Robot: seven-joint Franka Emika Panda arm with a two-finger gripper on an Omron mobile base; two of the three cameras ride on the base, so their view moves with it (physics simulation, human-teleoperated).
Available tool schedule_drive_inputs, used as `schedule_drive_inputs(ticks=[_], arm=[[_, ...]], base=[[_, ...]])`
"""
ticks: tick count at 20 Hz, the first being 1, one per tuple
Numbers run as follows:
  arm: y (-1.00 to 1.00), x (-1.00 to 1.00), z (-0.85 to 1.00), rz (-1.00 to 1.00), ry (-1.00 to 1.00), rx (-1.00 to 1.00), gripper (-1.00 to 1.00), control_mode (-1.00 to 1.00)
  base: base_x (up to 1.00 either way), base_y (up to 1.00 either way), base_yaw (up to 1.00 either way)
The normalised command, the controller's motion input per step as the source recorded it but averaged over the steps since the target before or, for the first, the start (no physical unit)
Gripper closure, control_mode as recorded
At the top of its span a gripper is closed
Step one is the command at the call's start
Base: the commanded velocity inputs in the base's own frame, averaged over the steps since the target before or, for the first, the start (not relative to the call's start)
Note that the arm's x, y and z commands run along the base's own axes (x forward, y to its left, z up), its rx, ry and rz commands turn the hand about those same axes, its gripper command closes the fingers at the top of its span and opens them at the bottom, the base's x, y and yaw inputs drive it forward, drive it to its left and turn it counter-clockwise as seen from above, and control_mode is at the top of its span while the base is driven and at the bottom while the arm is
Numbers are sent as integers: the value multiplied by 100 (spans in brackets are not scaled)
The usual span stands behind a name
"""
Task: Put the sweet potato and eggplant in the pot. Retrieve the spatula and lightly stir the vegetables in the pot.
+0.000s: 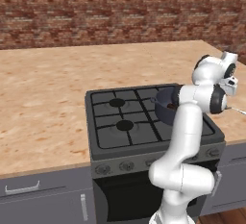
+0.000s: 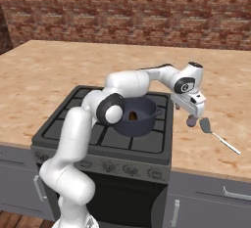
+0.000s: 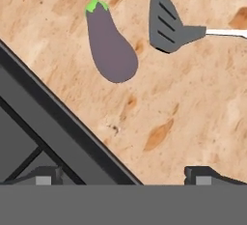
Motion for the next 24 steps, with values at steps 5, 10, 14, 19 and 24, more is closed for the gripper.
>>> schedule_drive_inputs(ticks=[5,10,14,19,24], arm=[[-34,34,-20,0,0,0,-100,-100],[-11,23,-14,0,3,0,-100,-100],[0,20,-12,0,6,0,-100,-100],[0,15,-11,0,7,0,-100,-100],[0,4,-26,0,1,0,-100,-100]], base=[[0,0,0],[0,0,0],[0,0,0],[0,0,0],[0,0,0]])
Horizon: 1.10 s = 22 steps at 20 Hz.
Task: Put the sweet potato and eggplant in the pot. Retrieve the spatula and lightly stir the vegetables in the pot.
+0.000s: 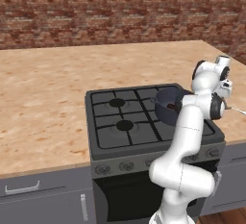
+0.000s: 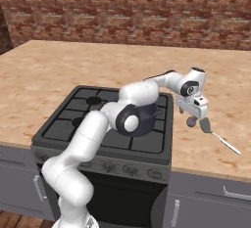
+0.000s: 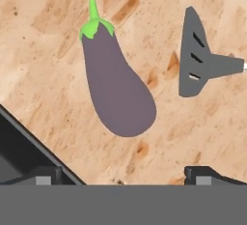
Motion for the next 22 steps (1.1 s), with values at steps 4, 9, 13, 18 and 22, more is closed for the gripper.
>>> schedule_drive_inputs(ticks=[4,9,13,18,22], arm=[[0,6,-24,0,0,0,-100,-100],[-6,10,-9,0,0,2,-100,-100],[-18,15,-8,0,0,3,-100,-100],[-17,18,-12,0,0,2,-100,-100],[-11,18,-10,0,0,1,-100,-100]], base=[[0,0,0],[0,0,0],[0,0,0],[0,0,0],[0,0,0]])
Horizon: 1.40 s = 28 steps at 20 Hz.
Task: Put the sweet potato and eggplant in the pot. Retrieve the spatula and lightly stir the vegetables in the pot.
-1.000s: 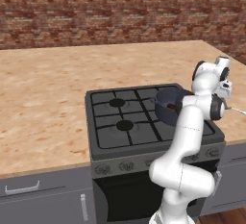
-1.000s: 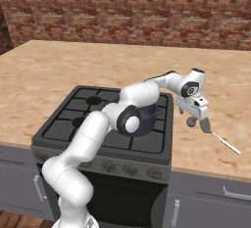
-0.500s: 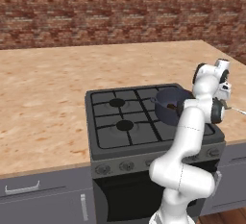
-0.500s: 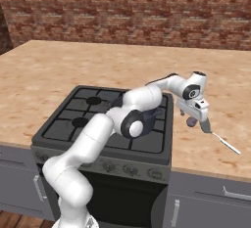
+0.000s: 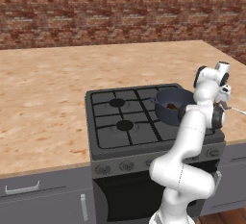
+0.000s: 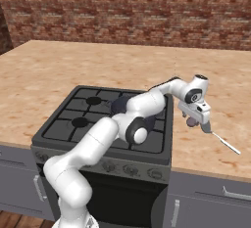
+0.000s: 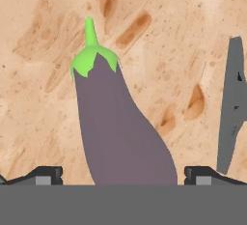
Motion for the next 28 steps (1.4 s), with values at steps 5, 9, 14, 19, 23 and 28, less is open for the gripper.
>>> schedule_drive_inputs(ticks=[5,9,14,19,23,28], arm=[[-5,13,-16,0,4,0,-100,-100],[0,0,-35,0,6,0,-100,-100],[0,0,-16,0,9,0,-100,-100],[0,0,-4,0,10,0,100,-100],[0,0,-1,0,5,0,100,-100],[0,0,0,0,0,0,100,-100]], base=[[0,0,0],[0,0,0],[0,0,0],[0,0,0],[0,0,0],[0,0,0]])
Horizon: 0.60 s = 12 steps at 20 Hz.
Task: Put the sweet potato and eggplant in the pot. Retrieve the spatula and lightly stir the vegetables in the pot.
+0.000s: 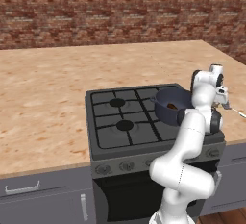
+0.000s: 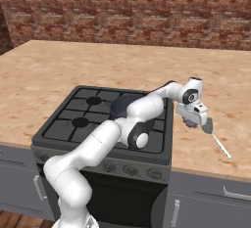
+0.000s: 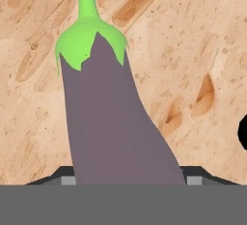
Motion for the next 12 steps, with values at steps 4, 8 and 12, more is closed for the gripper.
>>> schedule_drive_inputs(ticks=[4,8,12], arm=[[0,-1,0,0,0,0,100,-100],[0,-26,10,0,-8,1,100,-100],[0,-71,21,0,-19,4,100,-100]], base=[[0,0,0],[0,0,0],[0,0,0]])
